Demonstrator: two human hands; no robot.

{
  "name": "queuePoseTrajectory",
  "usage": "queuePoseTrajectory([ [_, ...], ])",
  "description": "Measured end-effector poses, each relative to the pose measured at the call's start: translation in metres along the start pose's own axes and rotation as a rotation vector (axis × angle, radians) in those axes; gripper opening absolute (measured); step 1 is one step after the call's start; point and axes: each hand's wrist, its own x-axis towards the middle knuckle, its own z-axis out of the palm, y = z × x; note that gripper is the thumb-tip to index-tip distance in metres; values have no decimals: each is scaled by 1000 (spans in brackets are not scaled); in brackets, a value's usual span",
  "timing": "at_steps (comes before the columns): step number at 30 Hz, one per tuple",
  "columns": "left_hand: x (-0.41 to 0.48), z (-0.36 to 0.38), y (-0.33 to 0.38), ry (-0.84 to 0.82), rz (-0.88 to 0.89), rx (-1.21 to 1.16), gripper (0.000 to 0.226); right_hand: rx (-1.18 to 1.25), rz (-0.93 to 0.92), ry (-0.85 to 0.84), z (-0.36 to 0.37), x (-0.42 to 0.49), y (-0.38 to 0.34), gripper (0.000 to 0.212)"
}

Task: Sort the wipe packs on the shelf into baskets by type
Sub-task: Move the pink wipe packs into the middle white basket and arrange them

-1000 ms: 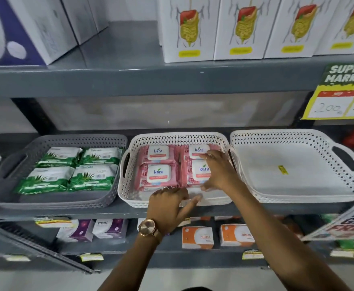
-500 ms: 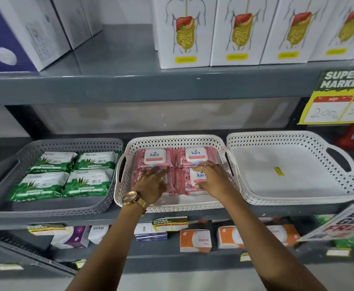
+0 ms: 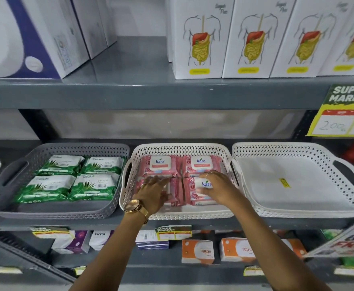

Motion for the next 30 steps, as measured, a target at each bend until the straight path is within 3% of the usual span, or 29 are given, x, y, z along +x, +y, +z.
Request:
queuePoseTrajectory([
  [6, 11, -14, 1, 5, 21, 46, 76, -25, 0, 125, -6, 38, -10, 69],
  [11, 44, -20, 10, -20, -89, 138, 85, -237, 22, 15, 15, 61, -8, 76],
  [15, 49, 4, 5, -43, -133, 152, 107, -284, 19, 57, 31, 65, 4, 77],
  [18, 47, 12, 6, -14, -126, 152, 101, -292, 1, 79, 35, 66, 9, 75],
  [23, 48, 15, 6, 4, -111, 176, 101, -303, -42, 131, 39, 67, 13, 109],
  [26, 50, 16, 5, 1, -114, 188, 96, -321, -44, 121, 38, 68, 12, 95],
  [30, 49, 11, 5, -55, -133, 174, 69, -318, -5, 66, 33, 68, 9, 65],
])
